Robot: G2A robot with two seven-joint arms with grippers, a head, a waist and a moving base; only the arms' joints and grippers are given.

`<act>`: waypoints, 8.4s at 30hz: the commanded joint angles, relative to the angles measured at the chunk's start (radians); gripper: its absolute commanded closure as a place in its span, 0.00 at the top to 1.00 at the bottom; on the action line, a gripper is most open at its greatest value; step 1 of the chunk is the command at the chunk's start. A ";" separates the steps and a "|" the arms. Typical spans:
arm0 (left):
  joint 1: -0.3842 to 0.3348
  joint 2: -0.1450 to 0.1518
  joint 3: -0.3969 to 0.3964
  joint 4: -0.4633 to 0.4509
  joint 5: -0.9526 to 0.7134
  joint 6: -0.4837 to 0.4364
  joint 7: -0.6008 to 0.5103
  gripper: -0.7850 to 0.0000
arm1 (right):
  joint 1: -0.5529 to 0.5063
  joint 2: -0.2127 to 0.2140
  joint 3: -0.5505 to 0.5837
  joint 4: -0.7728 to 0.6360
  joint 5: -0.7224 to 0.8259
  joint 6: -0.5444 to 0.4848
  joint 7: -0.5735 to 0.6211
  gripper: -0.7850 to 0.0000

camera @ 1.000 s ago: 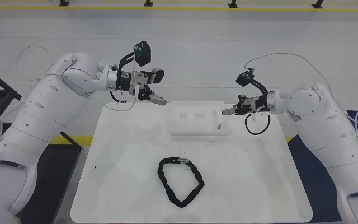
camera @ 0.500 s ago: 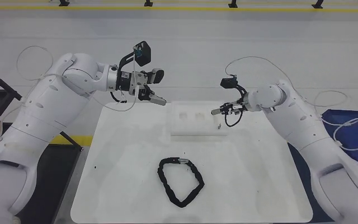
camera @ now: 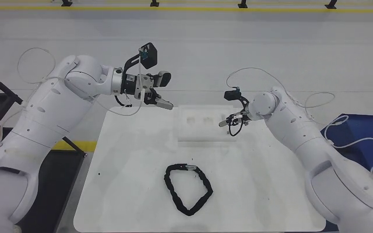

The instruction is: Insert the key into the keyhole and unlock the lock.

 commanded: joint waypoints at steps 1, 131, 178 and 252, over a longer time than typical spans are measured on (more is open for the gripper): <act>0.000 0.000 0.000 0.000 0.000 0.000 0.000 1.00 | 0.000 0.001 0.000 -0.001 0.000 0.000 0.000 1.00; 0.000 0.000 0.000 0.000 0.000 0.000 0.000 1.00 | -0.655 0.169 0.840 -1.060 0.047 0.077 0.060 0.00; 0.180 -0.034 0.081 0.024 0.142 0.000 0.081 1.00 | -0.716 0.187 0.940 -0.968 0.340 -0.118 0.074 0.00; 0.313 -0.301 0.380 0.362 1.512 0.000 1.209 1.00 | -0.716 0.187 0.940 -0.968 0.340 -0.118 0.074 0.00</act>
